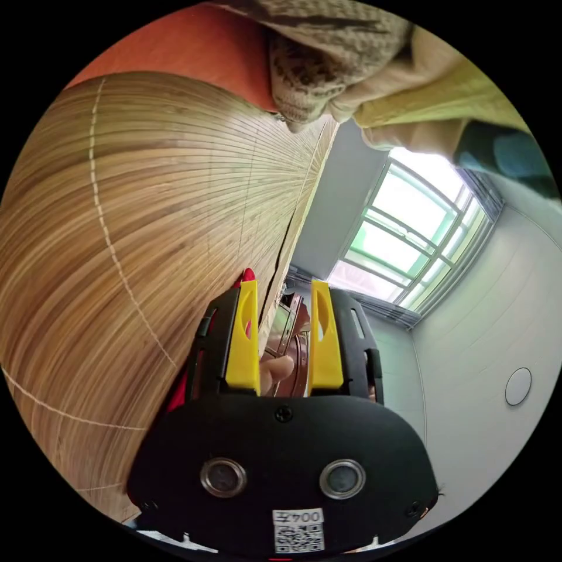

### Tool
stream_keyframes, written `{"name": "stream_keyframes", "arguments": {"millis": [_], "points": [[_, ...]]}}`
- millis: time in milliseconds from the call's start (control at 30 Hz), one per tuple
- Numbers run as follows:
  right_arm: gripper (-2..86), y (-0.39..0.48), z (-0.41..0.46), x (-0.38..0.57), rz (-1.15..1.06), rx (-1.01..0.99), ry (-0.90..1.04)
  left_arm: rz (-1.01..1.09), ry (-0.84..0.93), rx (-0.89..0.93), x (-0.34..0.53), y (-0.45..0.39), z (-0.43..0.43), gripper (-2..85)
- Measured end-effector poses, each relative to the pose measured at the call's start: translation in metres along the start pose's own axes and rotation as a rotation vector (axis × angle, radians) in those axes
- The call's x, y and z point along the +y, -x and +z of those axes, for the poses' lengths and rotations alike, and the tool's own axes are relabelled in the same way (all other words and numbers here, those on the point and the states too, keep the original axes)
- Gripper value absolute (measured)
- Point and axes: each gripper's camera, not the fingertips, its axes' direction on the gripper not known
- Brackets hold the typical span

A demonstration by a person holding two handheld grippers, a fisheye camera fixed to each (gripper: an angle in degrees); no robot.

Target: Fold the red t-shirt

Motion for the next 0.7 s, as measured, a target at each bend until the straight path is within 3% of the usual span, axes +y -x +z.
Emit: {"name": "stream_keyframes", "arguments": {"millis": [100,233,400,567,700], "points": [[9.1,0.008,0.000,0.016,-0.065,-0.024,0.048,0.105,0.079,0.048,0.023,-0.009,0.005,11.0],[6.6,0.039,0.000,0.070,-0.232,-0.007,0.130,0.275,0.336,0.000,0.082,-0.024,0.017,8.3],[2.8,0.083,0.010,0.223,-0.620,0.479,0.137,0.595,0.548,-0.308,0.189,-0.030,0.005,4.5],[-0.6,0.049,-0.012,0.386,-0.816,0.710,-0.217,1.087,0.299,-0.707,0.305,-0.016,-0.046,1.7],[-0.8,0.024,-0.004,0.427,-0.766,0.905,-0.232,1.256,0.332,-0.981,0.375,0.024,-0.046,1.0]]}}
